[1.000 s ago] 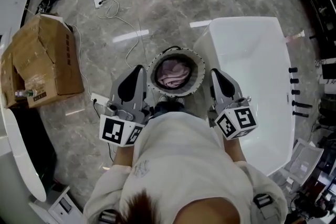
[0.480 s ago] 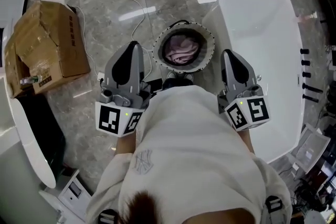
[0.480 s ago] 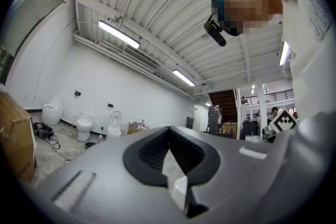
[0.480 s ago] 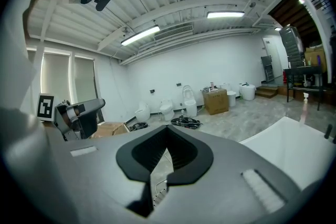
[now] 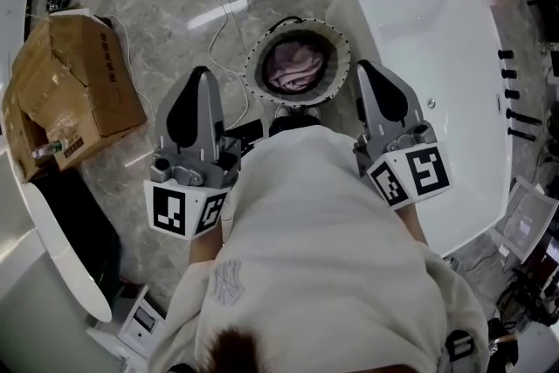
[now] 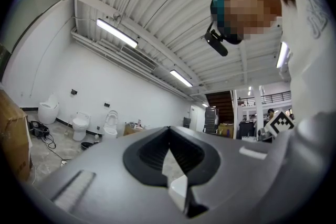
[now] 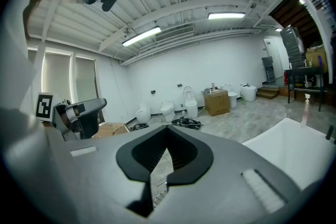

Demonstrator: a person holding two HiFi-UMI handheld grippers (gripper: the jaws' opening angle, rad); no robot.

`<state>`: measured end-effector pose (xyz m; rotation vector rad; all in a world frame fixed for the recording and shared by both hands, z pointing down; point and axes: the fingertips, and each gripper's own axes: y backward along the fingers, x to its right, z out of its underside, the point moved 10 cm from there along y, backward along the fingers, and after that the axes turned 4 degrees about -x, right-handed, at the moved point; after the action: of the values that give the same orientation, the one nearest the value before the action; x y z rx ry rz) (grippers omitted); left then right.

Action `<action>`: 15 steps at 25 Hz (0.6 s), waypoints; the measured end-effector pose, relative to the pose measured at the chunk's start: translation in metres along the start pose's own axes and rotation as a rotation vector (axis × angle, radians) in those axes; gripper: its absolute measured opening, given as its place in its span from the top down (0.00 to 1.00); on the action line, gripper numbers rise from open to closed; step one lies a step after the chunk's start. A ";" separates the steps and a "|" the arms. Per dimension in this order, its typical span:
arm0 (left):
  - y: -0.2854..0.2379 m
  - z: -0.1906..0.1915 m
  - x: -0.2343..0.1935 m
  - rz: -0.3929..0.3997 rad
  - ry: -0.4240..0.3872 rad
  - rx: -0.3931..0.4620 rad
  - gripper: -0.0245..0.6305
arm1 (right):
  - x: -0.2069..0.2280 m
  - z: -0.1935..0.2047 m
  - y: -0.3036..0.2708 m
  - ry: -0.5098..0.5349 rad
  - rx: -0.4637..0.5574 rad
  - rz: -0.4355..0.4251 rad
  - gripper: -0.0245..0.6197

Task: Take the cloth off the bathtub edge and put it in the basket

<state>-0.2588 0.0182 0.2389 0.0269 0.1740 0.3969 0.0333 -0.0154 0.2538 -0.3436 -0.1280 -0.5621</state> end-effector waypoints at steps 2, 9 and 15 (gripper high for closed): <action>0.000 0.000 0.001 -0.002 -0.002 -0.005 0.94 | 0.001 0.002 0.001 -0.006 -0.005 0.001 0.97; 0.000 0.001 0.004 -0.011 -0.003 -0.028 0.94 | 0.006 0.011 0.004 -0.025 -0.032 0.000 0.97; 0.001 0.000 0.008 -0.021 -0.010 -0.038 0.94 | 0.006 0.015 0.005 -0.029 -0.052 -0.017 0.97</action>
<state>-0.2524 0.0225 0.2378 -0.0106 0.1571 0.3787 0.0410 -0.0092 0.2678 -0.4013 -0.1442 -0.5782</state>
